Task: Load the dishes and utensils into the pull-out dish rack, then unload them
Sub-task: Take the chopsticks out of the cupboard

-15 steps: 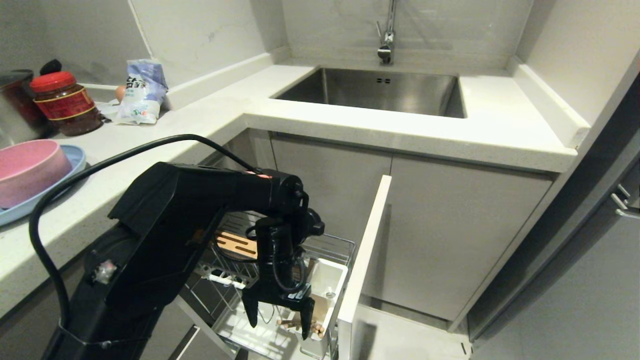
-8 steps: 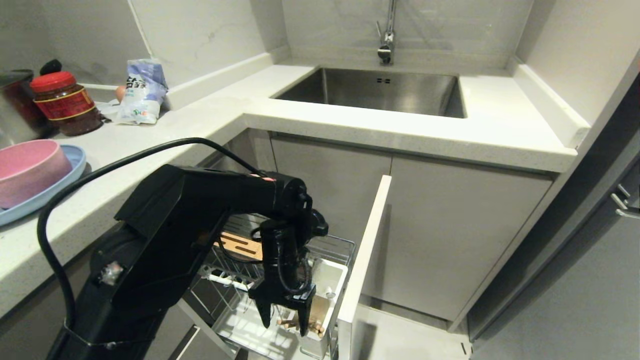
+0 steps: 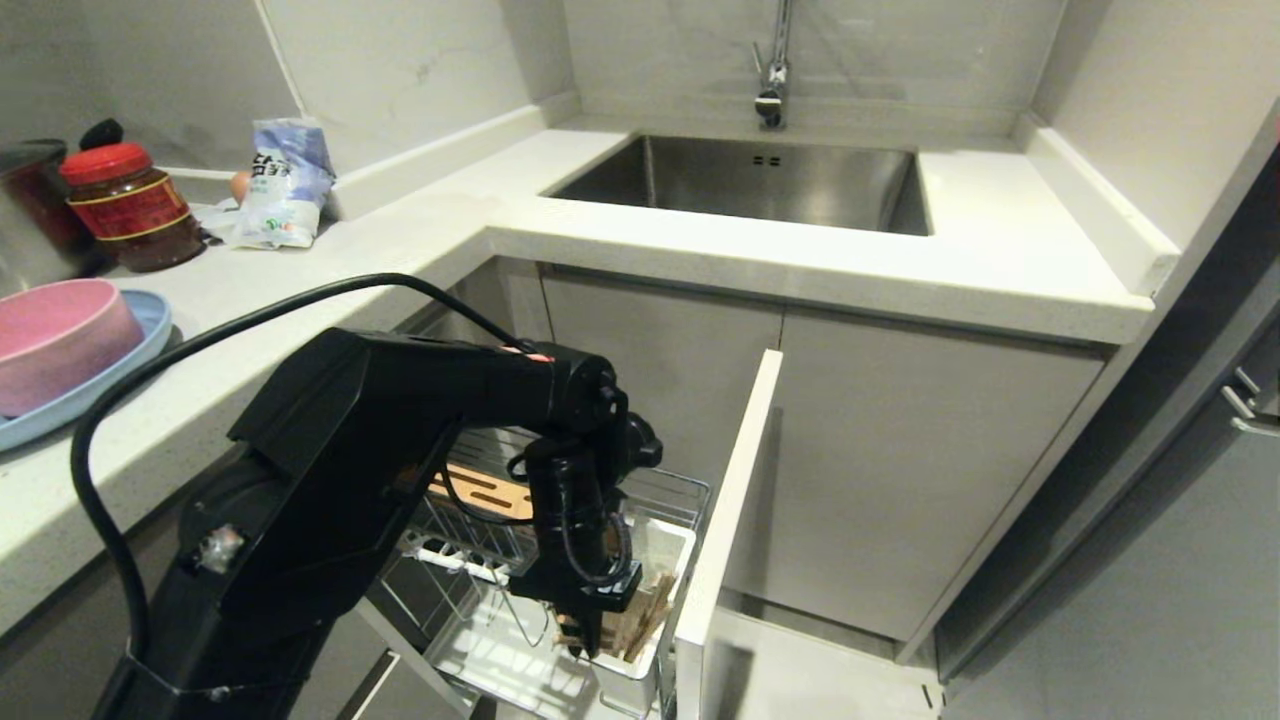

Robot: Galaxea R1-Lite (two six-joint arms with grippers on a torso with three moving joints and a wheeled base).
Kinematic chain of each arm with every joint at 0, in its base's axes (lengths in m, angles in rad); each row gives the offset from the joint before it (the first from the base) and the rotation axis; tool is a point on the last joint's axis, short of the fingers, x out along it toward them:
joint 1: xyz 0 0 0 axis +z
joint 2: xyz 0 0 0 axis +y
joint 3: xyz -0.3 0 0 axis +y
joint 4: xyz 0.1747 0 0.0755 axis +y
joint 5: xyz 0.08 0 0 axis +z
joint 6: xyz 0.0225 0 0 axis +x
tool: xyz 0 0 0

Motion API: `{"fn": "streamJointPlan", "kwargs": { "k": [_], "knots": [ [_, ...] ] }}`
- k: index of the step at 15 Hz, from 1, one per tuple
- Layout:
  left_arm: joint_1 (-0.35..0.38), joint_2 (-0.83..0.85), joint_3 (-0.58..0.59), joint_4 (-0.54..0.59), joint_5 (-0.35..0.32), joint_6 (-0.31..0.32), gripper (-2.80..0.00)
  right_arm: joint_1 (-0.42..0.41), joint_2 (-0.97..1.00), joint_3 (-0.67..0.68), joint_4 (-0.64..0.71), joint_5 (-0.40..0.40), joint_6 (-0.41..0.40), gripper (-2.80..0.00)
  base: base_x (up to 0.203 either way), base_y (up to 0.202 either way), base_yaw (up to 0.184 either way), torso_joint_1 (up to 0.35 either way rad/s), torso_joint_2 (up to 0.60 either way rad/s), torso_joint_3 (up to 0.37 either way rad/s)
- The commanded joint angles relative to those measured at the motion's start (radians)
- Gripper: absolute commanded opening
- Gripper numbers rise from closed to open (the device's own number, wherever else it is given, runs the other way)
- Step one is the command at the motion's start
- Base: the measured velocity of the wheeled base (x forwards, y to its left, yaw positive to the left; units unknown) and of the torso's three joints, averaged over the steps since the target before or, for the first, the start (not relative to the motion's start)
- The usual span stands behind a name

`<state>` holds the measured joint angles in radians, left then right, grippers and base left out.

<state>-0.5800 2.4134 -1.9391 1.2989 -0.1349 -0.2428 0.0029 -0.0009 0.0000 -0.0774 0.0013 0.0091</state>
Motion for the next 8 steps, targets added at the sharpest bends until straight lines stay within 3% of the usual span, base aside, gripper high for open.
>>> {"fn": "streamJointPlan", "kwargs": {
  "k": [1, 8],
  "knots": [
    [0.000, -0.004, 0.000, 0.010, 0.001, -0.001, -2.80, 0.000, -0.001, 0.026, -0.001, 0.000, 0.000, -2.80, 0.000, 0.000, 0.000, 0.000, 0.00, 0.000],
    [-0.007, -0.093, 0.002, 0.095, 0.005, 0.005, -2.80, 0.000, -0.001, 0.026, -0.001, 0.000, 0.000, -2.80, 0.000, 0.000, 0.000, 0.000, 0.00, 0.000]
  ]
}}
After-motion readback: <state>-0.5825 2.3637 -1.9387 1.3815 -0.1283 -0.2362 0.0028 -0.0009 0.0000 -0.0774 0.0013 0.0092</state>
